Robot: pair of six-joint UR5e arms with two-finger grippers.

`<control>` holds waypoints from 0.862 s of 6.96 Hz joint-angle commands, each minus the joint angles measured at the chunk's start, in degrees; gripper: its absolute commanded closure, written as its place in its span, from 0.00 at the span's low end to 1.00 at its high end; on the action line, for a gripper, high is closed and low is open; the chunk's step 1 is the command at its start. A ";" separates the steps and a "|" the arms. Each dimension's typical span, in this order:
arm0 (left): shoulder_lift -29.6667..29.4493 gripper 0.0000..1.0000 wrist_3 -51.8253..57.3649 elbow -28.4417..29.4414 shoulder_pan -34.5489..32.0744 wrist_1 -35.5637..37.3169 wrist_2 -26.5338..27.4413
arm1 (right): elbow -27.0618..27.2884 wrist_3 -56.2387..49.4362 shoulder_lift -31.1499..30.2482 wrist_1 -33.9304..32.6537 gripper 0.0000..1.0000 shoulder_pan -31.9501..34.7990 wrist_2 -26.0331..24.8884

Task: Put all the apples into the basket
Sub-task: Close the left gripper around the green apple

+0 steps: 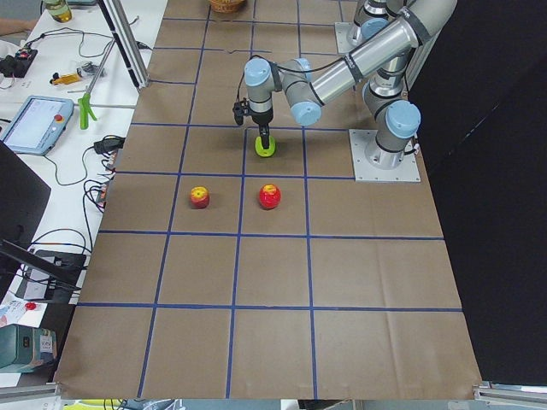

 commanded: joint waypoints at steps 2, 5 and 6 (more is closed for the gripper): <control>1.22 0.03 -2.38 -1.24 -0.94 0.16 -0.49 | 0.00 -0.53 0.00 -0.06 0.00 -0.09 0.09; 1.24 0.03 -2.05 -0.53 -3.15 0.33 -0.14 | 0.00 -0.53 0.00 -0.06 0.00 0.00 0.09; 0.02 0.03 -0.91 -0.62 -2.28 2.51 -0.23 | 0.00 -0.53 0.00 -0.06 0.00 0.00 0.09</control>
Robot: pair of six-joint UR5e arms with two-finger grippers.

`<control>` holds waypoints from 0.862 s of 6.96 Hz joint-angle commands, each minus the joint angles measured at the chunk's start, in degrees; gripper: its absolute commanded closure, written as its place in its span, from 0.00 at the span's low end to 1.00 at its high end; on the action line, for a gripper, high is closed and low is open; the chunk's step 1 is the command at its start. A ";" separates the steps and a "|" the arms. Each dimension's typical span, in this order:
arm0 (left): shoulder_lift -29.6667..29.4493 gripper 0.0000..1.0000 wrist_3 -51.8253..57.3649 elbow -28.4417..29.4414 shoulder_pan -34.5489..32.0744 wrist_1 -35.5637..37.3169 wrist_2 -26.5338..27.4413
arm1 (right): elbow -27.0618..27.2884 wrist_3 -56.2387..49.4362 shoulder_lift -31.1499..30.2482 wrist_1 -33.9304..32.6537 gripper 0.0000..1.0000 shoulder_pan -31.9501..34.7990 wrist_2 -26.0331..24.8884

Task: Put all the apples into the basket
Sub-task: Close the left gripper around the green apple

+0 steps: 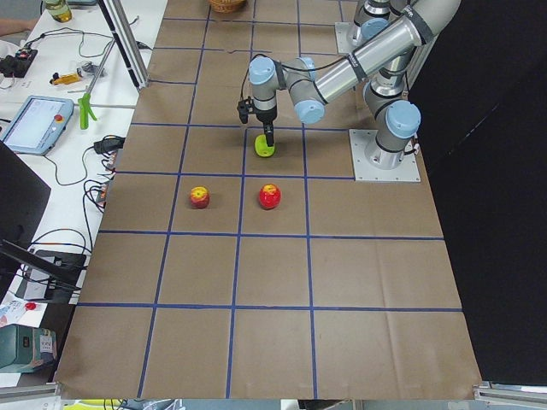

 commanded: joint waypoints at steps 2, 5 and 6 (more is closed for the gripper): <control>-4.47 0.03 2.42 -0.32 0.65 5.41 0.16 | 0.00 0.00 0.00 0.00 0.00 0.00 0.00; -6.32 0.19 1.81 -0.84 0.56 6.65 -0.01 | 0.00 0.00 0.00 0.00 0.00 -0.08 0.00; -6.33 0.54 1.20 -0.84 0.39 6.74 -0.01 | 0.00 0.00 0.00 0.00 0.00 -0.08 -0.09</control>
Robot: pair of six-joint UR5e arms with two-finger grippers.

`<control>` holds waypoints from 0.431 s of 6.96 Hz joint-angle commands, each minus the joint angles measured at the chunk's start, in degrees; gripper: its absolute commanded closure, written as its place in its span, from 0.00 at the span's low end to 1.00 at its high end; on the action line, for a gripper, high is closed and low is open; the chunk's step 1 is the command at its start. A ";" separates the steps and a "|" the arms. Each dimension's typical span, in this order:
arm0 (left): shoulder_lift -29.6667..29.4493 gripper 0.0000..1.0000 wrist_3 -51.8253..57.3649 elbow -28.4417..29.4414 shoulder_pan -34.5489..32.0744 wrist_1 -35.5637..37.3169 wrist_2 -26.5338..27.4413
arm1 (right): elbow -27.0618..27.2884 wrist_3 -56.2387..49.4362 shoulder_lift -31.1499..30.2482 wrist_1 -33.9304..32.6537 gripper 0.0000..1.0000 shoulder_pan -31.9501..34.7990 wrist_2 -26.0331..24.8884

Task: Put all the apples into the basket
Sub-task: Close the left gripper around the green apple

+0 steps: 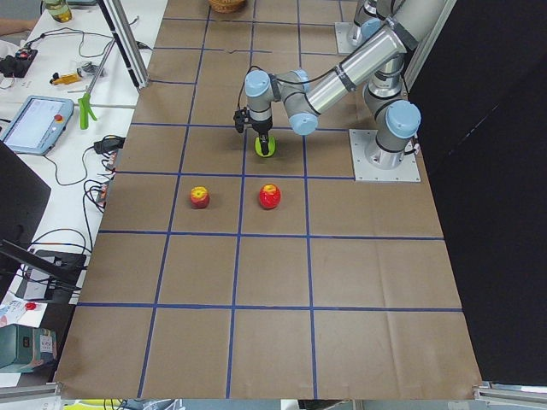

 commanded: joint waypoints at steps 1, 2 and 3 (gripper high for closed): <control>0.80 0.68 -1.14 -0.10 -0.86 0.04 -0.01 | 0.00 0.00 0.00 0.00 0.00 0.05 -0.07; 1.33 0.72 -1.49 -0.02 -1.12 -0.48 -0.01 | 0.00 0.00 0.00 0.00 0.00 0.05 -0.07; 3.68 0.72 -1.58 0.68 -1.65 -0.75 -0.18 | 0.00 0.00 0.00 0.00 0.00 0.05 0.02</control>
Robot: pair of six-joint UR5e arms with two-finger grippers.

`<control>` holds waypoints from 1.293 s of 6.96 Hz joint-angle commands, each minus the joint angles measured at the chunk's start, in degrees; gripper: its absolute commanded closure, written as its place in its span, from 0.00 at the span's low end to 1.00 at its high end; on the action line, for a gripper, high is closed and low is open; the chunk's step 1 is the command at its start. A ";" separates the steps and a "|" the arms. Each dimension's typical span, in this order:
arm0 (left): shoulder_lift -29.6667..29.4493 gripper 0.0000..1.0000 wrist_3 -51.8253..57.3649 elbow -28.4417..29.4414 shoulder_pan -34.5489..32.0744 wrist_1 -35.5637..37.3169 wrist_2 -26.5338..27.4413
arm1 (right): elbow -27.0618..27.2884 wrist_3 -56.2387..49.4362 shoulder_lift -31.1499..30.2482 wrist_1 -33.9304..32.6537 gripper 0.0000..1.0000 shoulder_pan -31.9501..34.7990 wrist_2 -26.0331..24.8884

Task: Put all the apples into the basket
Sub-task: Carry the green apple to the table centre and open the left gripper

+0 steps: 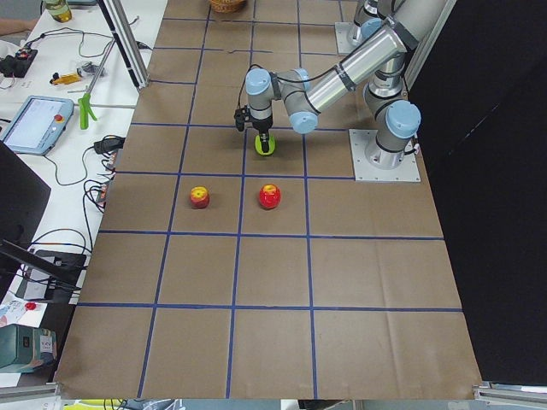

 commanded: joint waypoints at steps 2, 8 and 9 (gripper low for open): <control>5.72 0.72 -0.27 8.66 -12.52 -6.23 -3.56 | 0.00 0.00 0.00 0.09 0.00 0.01 -0.02; -24.15 0.72 -11.16 36.75 -34.03 -11.54 -1.88 | 0.00 0.00 0.00 0.09 0.00 -0.17 0.07; -24.34 0.71 -12.04 35.79 -34.48 -12.24 -1.88 | 0.00 0.00 0.00 0.17 0.00 -0.17 0.07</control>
